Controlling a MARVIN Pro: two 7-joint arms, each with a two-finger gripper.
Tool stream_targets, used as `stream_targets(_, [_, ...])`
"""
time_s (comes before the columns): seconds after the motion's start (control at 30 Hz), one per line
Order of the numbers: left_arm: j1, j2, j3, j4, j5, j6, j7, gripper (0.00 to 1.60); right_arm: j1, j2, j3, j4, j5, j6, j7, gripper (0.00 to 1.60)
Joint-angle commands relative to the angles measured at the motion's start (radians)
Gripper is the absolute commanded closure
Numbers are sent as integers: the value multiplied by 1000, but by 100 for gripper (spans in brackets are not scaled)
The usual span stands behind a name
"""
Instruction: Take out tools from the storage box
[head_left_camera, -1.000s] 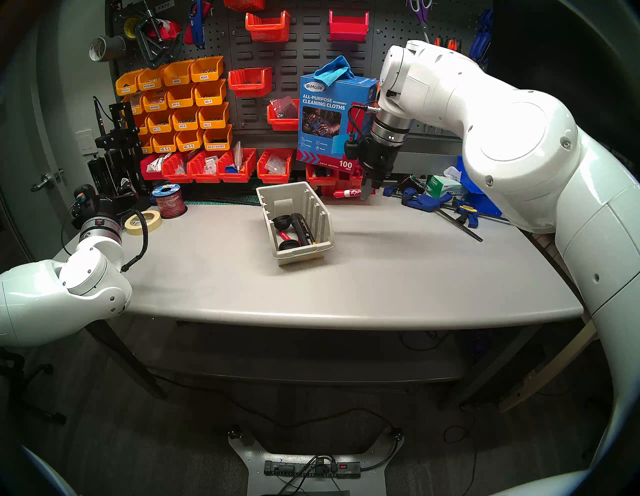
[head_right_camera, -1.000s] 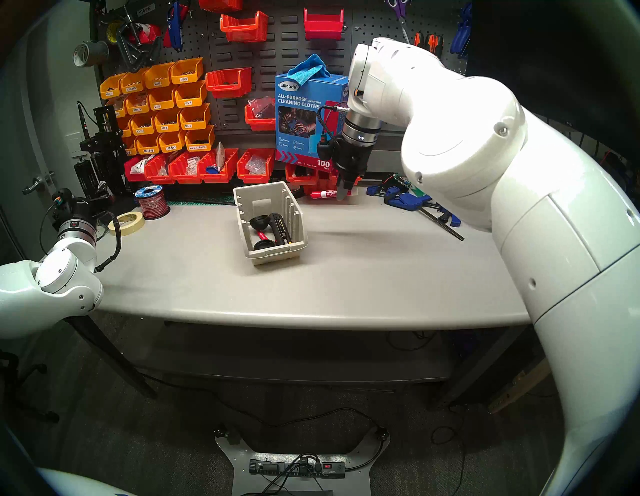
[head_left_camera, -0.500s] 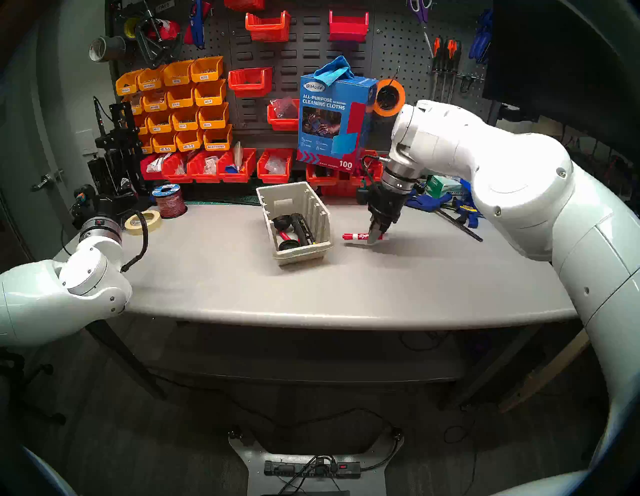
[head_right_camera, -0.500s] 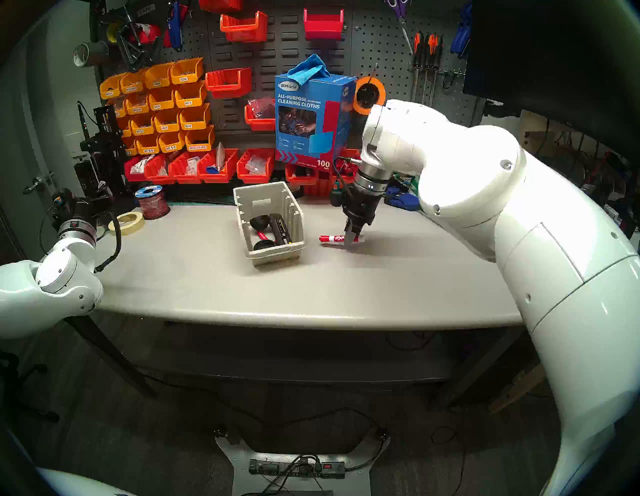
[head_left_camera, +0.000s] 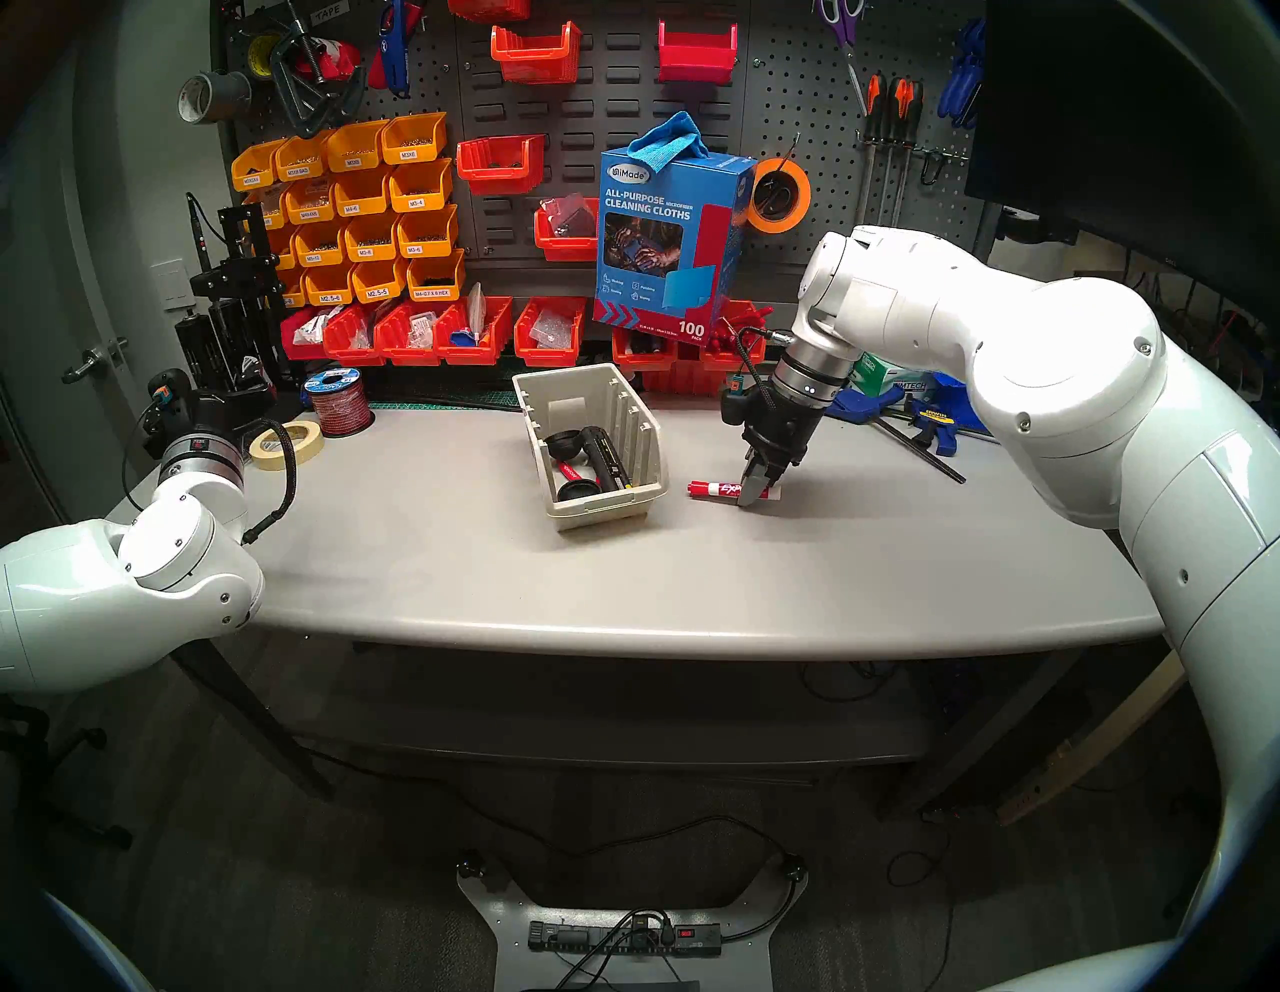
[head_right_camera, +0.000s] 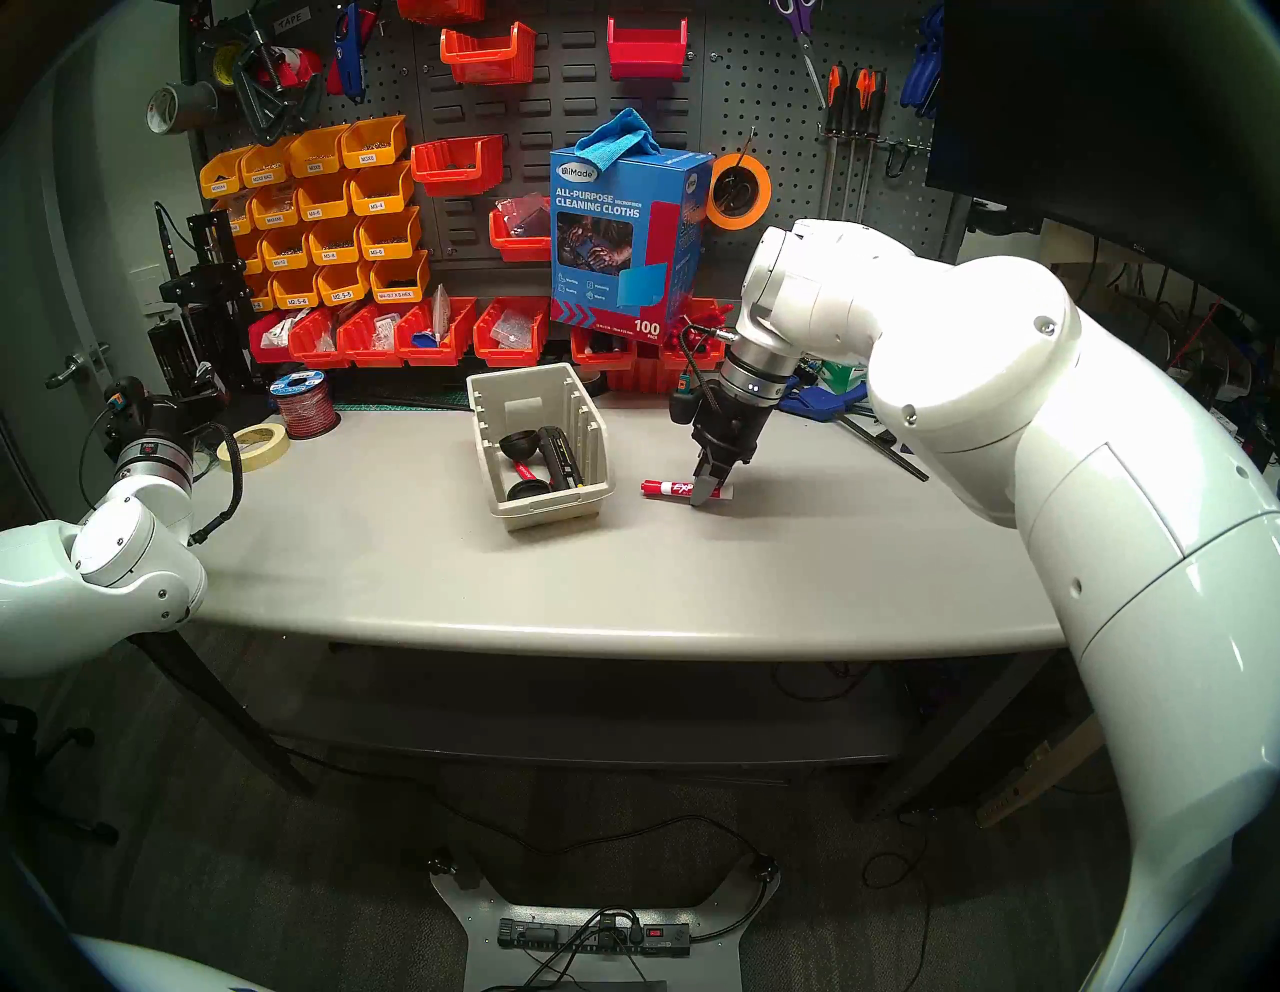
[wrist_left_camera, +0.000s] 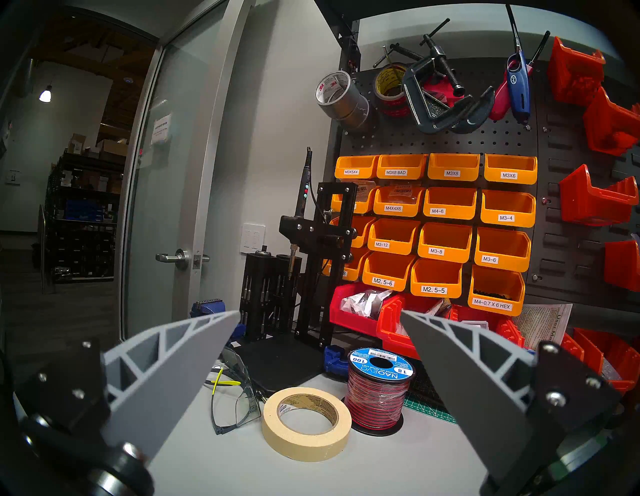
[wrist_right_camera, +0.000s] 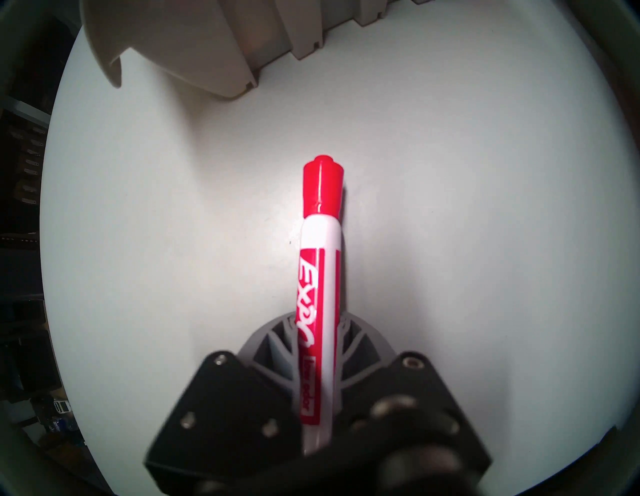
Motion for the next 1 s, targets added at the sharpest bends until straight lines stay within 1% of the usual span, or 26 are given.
stream_targets(0.0, [-12, -2, -11, -2, 4, -1, -2, 0, 21, 34, -6, -39, -4, 5, -24, 72])
stream_targets(0.03, [-12, -2, -11, -2, 4, -1, -2, 0, 25, 37, -7, -47, -3, 6, -28, 58])
stream_targets(0.07, [-12, -2, -11, -2, 4, -1, -2, 0, 33, 42, -7, -65, 0, 7, -36, 25])
stream_targets(0.1, [-12, -2, -11, -2, 4, -1, -2, 0, 33, 42, -7, -65, 0, 7, -36, 25])
stream_targets(0.13, [-12, -2, -11, -2, 4, -1, -2, 0, 42, 49, -8, -83, 1, 10, -46, 6])
stream_targets(0.17, [-12, -2, -11, -2, 4, -1, -2, 0, 42, 49, -8, -83, 1, 10, -46, 6])
stream_targets(0.23, [-12, -2, -11, -2, 4, -1, -2, 0, 48, 59, -10, -100, 2, 13, -56, 0])
stream_targets(0.27, [-12, -2, -11, -2, 4, -1, -2, 0, 56, 68, -11, -122, 4, 16, -67, 0])
stream_targets(0.37, [-12, -2, -11, -2, 4, -1, -2, 0, 63, 74, -11, -138, 5, 19, -75, 0])
stream_targets(0.53, [-12, -2, -11, -2, 4, -1, -2, 0, 92, 93, -12, -195, 7, 27, -106, 0])
stream_targets(0.8, [-12, -2, -11, -2, 4, -1, -2, 0, 156, 122, -12, -297, 5, 36, -174, 0])
stream_targets(0.97, [-12, -2, -11, -2, 4, -1, -2, 0, 199, 146, -10, -378, 6, 44, -228, 0])
